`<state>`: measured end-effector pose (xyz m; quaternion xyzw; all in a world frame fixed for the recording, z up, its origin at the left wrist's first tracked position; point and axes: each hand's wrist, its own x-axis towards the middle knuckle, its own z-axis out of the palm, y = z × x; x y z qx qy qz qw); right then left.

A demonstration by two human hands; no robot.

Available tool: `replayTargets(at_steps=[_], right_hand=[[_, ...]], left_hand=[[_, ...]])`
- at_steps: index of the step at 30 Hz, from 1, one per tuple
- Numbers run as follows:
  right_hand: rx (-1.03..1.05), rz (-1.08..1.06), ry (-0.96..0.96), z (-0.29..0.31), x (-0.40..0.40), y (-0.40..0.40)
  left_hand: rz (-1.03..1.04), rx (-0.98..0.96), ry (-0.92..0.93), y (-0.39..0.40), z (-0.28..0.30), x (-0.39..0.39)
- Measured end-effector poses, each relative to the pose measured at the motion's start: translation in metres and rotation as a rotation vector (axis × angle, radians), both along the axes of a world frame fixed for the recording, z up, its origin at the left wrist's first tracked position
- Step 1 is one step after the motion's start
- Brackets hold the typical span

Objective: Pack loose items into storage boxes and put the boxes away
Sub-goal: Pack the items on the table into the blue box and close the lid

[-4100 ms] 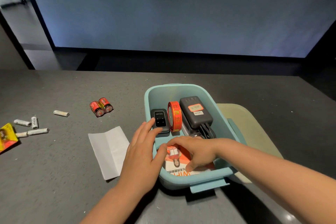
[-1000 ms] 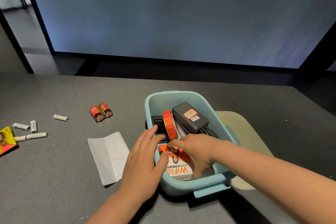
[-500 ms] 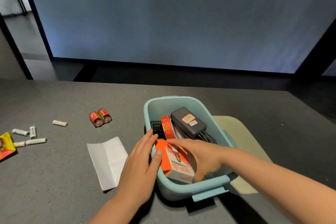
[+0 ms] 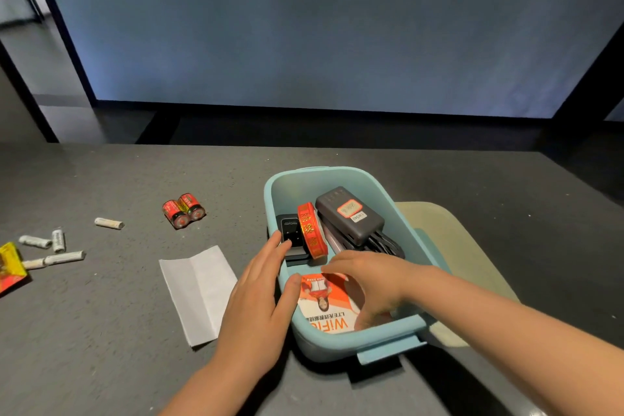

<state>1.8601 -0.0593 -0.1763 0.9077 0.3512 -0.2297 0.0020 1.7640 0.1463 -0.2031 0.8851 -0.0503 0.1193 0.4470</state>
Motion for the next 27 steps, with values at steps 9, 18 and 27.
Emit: replayTargets(at_steps=[9, 18, 27], right_hand=[[0.229, -0.165, -0.059, 0.028, -0.010, 0.014], [0.765, -0.268, -0.075, 0.064, -0.046, 0.135], [0.796, -0.478, 0.108, 0.014, -0.051, 0.243]], left_hand=[[-0.024, -0.096, 0.001, 0.011, 0.009, 0.001], [0.282, -0.138, 0.000, 0.096, 0.020, -0.025], [0.518, -0.111, 0.132, 0.186, -0.015, -0.048]])
